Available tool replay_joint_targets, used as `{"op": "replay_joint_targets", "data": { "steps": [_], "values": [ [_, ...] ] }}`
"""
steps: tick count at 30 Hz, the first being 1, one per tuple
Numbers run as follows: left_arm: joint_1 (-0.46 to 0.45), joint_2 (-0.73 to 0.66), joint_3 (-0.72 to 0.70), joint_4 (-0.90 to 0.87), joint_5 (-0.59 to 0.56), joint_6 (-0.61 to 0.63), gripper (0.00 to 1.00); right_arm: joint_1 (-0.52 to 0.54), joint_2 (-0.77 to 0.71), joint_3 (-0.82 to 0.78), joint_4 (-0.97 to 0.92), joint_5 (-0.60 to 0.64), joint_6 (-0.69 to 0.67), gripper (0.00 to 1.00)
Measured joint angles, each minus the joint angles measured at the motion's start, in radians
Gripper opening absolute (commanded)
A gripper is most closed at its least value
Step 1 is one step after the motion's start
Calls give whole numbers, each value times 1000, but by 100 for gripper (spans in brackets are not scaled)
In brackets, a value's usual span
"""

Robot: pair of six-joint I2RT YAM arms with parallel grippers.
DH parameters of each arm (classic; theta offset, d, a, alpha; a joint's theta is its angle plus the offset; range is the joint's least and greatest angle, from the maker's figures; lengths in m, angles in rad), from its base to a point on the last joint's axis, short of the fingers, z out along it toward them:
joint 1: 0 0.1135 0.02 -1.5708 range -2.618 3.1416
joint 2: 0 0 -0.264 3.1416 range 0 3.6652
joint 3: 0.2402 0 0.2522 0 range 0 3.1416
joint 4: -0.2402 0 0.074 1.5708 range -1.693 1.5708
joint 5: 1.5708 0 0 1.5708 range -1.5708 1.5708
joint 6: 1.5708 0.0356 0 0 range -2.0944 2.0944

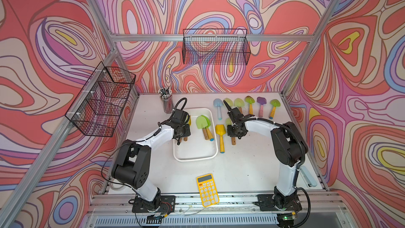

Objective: Take the shovel out of the storage box
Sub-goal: Place the shovel at the center of the board, then pick up the shovel from the storage box.

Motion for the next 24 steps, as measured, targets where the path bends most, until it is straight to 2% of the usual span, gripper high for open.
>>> {"op": "replay_joint_targets", "data": {
  "steps": [13, 24],
  "values": [
    [-9, 96, 35, 13, 7, 6, 40, 1, -39, -18, -13, 4, 12, 33],
    [-29, 146, 38, 17, 23, 12, 29, 1, -160, -19, -21, 20, 16, 34]
  ]
}}
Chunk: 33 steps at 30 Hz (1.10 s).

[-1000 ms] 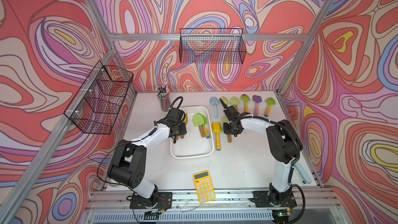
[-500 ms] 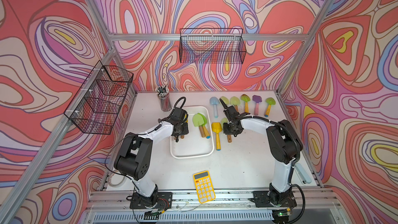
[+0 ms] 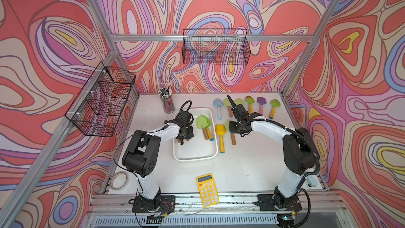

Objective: Take the shovel out of the storage box
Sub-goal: Pick up the shovel from the storage box.

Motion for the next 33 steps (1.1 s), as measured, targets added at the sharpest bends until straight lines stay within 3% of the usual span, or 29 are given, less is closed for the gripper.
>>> {"op": "replay_joint_targets", "data": {
  "steps": [9, 18, 27, 33],
  "values": [
    [-14, 15, 14, -3, 26, 6, 0, 0, -26, -13, -3, 6, 4, 34],
    [-21, -45, 0, 26, 198, -8, 0, 0, -114, -57, 32, -23, 8, 35],
    [-24, -243, -68, 219, 455, -116, 0, 0, -200, -109, 202, -299, 31, 47],
    [-25, -271, -127, 393, 621, -241, 0, 0, -225, -163, 389, -532, 98, 50]
  ]
}}
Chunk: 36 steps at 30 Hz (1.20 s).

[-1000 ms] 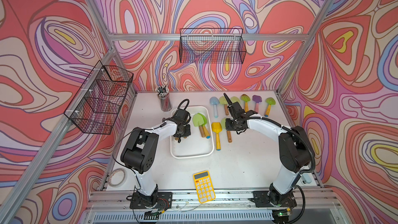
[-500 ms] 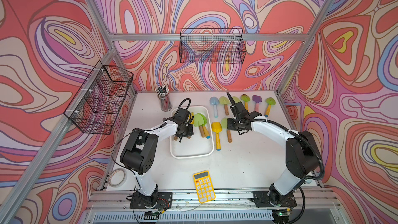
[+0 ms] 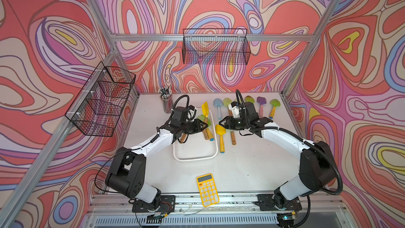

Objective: Take the shovel out of the storage box
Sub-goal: Pick up the shovel from the storage box, then place the shovel at the center of the board.

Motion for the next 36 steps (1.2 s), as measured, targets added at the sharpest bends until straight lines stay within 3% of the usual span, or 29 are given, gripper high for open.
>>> {"op": "replay_joint_targets", "data": {
  "steps": [9, 20, 26, 33, 36],
  "values": [
    [0, 0, -62, 301, 180, -215, 0, 0, -11, -37, 228, -205, 112, 50],
    [-7, 3, -114, 535, 276, -383, 0, 0, -2, -30, 366, -292, 191, 47],
    [-21, 4, -129, 619, 305, -436, 0, 0, 31, -25, 435, -316, 236, 42],
    [-25, 28, -151, 722, 322, -487, 0, 0, 52, -23, 499, -335, 287, 23],
    [-26, 36, -164, 767, 325, -480, 20, -1, 57, -23, 518, -348, 344, 16]
  ]
}}
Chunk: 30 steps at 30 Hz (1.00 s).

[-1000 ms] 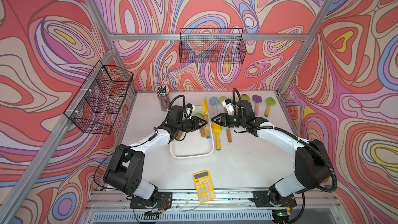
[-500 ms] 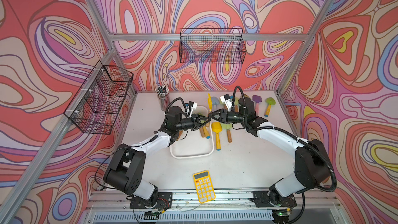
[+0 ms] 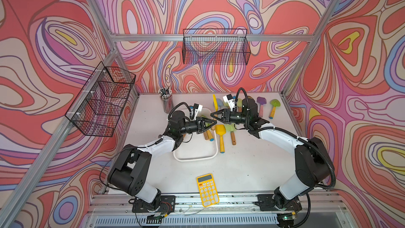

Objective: Take the shovel out of the storage box
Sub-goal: Place the shovel at the center of the board.

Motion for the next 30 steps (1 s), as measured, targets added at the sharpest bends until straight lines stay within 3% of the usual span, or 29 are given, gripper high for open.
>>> {"op": "replay_joint_targets", "data": {
  "steps": [3, 5, 8, 11, 15, 19, 22, 30],
  "values": [
    [0, 0, -2, 6, -1, 1, 45, 0, 0, 0, 3, -1, 3, 14],
    [3, -3, -2, -19, -3, 9, 49, -2, 0, 0, 2, 0, -6, 14],
    [27, -31, 2, -154, -24, 78, 50, -15, -2, -1, -18, 10, -31, 14],
    [60, -102, 43, -421, -107, 230, 49, -42, -17, -1, -103, 33, -79, 13],
    [77, -173, 180, -806, -333, 464, 48, -71, -54, 24, -293, 106, -183, 13],
    [77, -171, 255, -1056, -586, 609, 48, -77, -60, 101, -510, 242, -303, 13],
    [78, -123, 256, -1178, -722, 662, 48, -77, -58, 137, -640, 360, -375, 12],
    [78, -13, 234, -1262, -903, 713, 48, -77, -20, 144, -839, 587, -463, 11]
  ]
}}
